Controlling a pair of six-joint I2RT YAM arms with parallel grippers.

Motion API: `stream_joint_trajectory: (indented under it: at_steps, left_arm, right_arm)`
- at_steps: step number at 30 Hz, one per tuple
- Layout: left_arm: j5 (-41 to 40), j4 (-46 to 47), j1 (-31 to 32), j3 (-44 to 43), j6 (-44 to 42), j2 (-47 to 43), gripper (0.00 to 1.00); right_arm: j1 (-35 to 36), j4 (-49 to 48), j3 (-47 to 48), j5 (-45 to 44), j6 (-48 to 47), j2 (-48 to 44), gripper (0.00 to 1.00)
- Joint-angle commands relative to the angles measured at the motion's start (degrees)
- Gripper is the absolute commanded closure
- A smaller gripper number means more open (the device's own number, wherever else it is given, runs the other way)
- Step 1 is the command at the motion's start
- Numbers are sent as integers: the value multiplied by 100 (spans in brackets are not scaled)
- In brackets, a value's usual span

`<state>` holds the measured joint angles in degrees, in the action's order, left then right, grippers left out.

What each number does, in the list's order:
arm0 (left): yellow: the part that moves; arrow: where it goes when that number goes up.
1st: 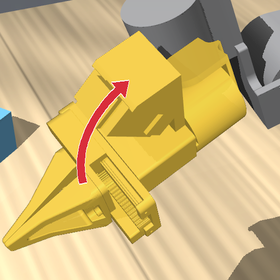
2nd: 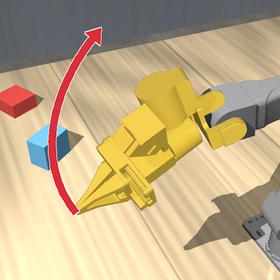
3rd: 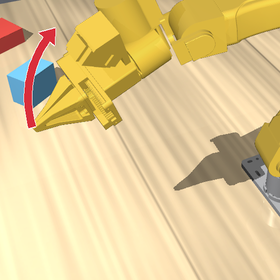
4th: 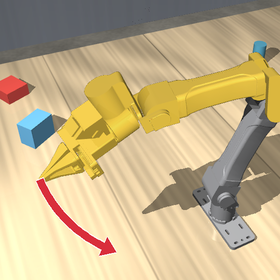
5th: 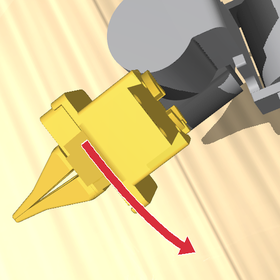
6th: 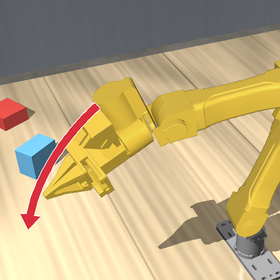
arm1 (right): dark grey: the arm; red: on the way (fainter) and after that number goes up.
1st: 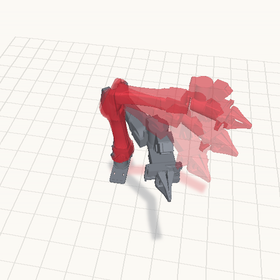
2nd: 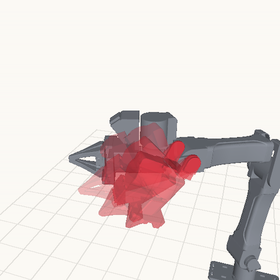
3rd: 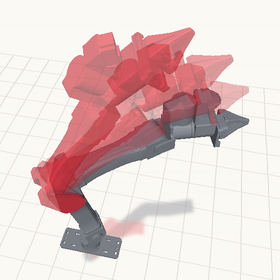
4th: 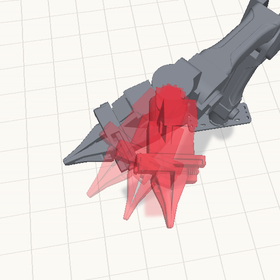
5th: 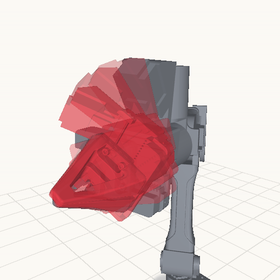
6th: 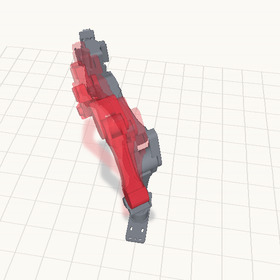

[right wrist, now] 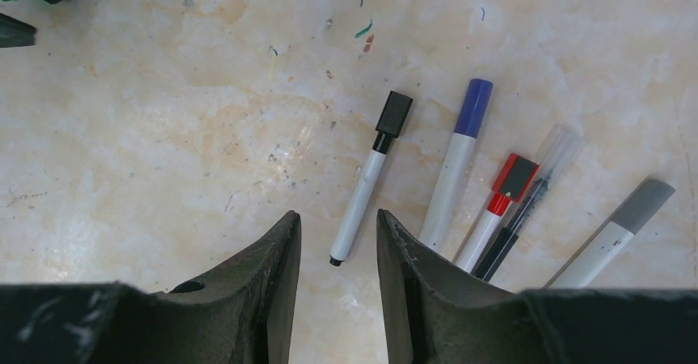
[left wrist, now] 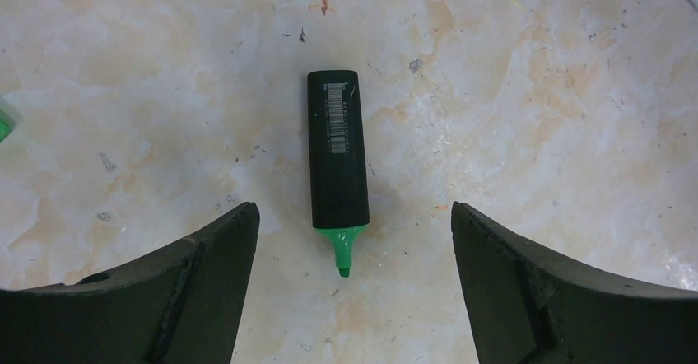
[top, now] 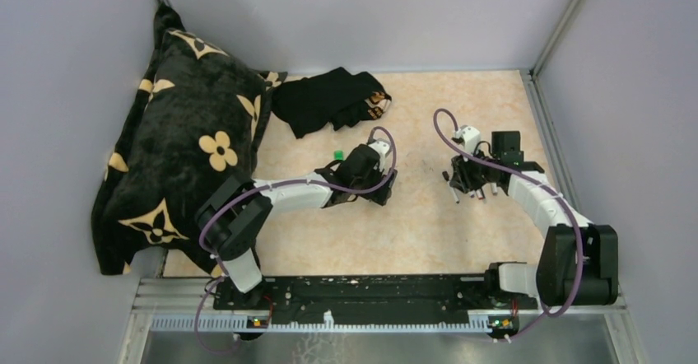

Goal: Insert the pens into the pen caps
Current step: Place the pen at the center of the board, then pick up the pen from the center of the board.

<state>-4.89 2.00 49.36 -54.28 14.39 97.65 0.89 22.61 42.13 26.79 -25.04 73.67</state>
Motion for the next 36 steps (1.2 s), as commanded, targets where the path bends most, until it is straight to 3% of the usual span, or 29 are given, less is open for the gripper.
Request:
stream_joint_trajectory:
  at_steps: [1, 4, 8, 17, 21, 27, 31, 36]
  left_arm:
    - [-36, -613, -23, -442, -245, 340, 12]
    - [-135, -874, -23, -711, -302, 560, 19]
    - [-195, -1208, -21, -1029, -311, 841, 38]
    - [-199, -1505, -6, -1256, -305, 1149, 45]
    - [-177, -1618, 11, -1356, -305, 1320, 55]
    - [-390, -1810, 88, -1410, -355, 1431, 56]
    - [-471, -1944, 141, -1438, -407, 1513, 50]
    - [-617, -2075, 216, -1446, -445, 1613, 53]
  right_arm:
    - [-71, 150, 252, 466, -231, -281, 62]
    - [-71, 186, 265, 586, -263, -324, 62]
    - [-71, 208, 278, 680, -291, -385, 62]
    - [-71, 217, 280, 867, -316, -572, 62]
    - [-71, 210, 270, 992, -330, -673, 62]
    - [-71, 231, 253, 1263, -384, -865, 62]
    - [-71, 284, 252, 1526, -490, -1001, 62]
    - [-224, 332, 214, 1859, -634, -1230, 62]
